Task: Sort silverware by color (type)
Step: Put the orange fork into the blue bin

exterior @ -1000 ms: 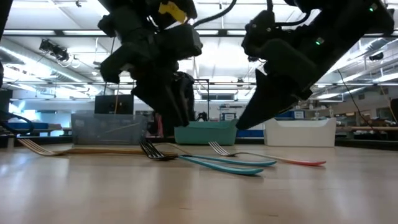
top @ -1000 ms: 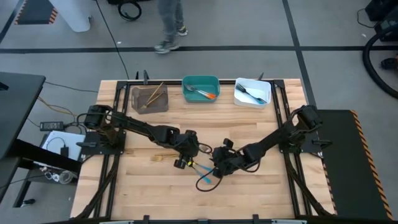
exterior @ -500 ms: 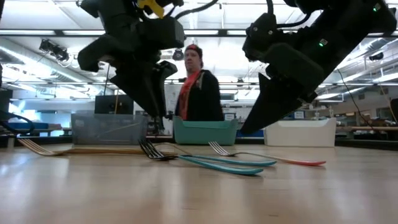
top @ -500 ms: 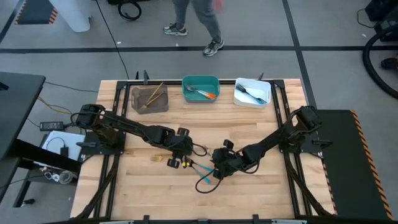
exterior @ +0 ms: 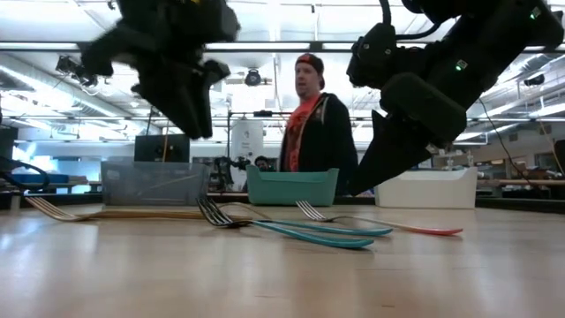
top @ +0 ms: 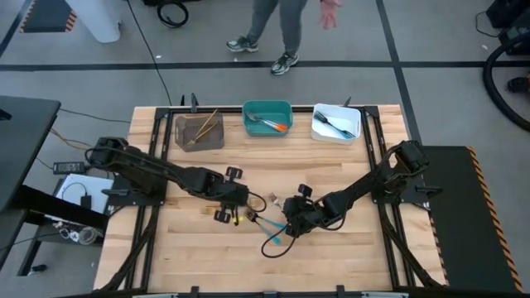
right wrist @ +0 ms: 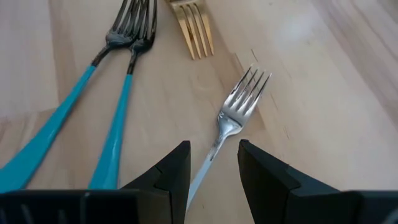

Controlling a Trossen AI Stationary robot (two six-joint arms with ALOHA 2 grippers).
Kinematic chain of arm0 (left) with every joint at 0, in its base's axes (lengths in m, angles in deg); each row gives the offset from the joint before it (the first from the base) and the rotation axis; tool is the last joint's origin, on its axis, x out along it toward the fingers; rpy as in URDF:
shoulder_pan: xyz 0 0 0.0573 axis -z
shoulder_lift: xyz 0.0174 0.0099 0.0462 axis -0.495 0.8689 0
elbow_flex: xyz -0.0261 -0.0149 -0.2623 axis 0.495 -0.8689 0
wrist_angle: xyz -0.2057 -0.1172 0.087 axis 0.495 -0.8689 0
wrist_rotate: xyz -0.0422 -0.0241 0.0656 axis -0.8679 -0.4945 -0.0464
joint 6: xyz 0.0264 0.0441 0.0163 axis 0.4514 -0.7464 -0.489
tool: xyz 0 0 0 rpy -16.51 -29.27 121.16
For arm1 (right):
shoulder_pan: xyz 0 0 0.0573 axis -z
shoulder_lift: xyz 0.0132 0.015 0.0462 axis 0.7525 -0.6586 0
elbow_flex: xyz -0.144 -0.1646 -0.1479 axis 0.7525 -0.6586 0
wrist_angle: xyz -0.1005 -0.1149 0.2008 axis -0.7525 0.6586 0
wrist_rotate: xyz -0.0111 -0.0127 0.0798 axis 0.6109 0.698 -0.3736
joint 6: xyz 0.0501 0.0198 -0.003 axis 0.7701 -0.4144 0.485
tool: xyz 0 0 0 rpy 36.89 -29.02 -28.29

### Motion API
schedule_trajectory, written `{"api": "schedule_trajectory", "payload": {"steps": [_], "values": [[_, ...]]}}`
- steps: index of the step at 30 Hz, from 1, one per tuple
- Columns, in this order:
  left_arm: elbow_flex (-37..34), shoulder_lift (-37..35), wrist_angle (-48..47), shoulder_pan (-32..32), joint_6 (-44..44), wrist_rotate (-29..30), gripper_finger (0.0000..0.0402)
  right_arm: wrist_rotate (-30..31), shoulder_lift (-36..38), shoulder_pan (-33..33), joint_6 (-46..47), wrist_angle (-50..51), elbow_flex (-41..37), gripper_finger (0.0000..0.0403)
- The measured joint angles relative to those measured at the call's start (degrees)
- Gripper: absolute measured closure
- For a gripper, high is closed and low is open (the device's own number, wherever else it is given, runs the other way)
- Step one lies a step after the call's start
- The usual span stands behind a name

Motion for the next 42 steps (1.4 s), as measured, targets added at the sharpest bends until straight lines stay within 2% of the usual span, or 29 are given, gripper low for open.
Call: {"api": "schedule_trajectory", "payload": {"steps": [15,23,34,42], "values": [[-15.73,-17.42,7.23,0.27,5.27,3.5,0.029,0.17,0.44,1.18,-2.01,-2.39,-0.02,0.0263],[-26.11,-26.14,17.2,0.26,5.68,3.63,0.029,0.17,0.44,2.45,-4.64,-3.66,-0.02,0.0263],[-34.73,-33.22,25.22,0.31,7.32,4.46,0.029,-1.42,0.44,3.97,-6.71,-5.18,-0.02,0.0253],[-37.38,-34.16,30.43,0.16,7.61,4.69,0.029,-2.75,0.42,4.95,-7.06,-5.49,-0.51,0.024]]}}
